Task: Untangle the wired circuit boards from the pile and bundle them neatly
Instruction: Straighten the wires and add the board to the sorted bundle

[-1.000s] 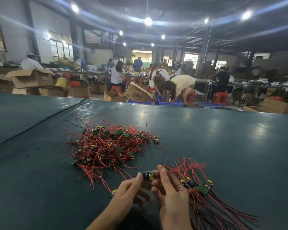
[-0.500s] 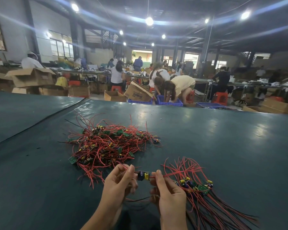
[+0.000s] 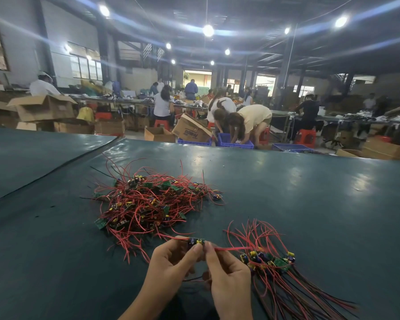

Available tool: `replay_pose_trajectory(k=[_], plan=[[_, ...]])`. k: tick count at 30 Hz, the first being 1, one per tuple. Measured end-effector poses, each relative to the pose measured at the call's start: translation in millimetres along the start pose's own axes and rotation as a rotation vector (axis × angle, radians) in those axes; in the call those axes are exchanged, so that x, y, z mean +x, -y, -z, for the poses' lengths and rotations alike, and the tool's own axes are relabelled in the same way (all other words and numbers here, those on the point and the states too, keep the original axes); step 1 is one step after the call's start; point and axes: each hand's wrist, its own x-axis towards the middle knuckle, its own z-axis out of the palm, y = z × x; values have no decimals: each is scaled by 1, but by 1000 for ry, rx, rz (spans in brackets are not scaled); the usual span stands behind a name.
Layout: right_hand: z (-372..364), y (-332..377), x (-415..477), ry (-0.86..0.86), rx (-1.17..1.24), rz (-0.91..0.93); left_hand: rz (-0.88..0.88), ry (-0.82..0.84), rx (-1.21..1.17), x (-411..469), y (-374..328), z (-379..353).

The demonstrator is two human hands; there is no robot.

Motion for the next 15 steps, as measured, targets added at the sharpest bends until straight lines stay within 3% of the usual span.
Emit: replay_pose_trajectory(k=[8, 15], plan=[[2, -5, 5, -70, -76, 48, -28, 43, -22, -2, 1, -3], [24, 2, 29, -240, 138, -59, -94, -28, -19, 3, -4, 1]])
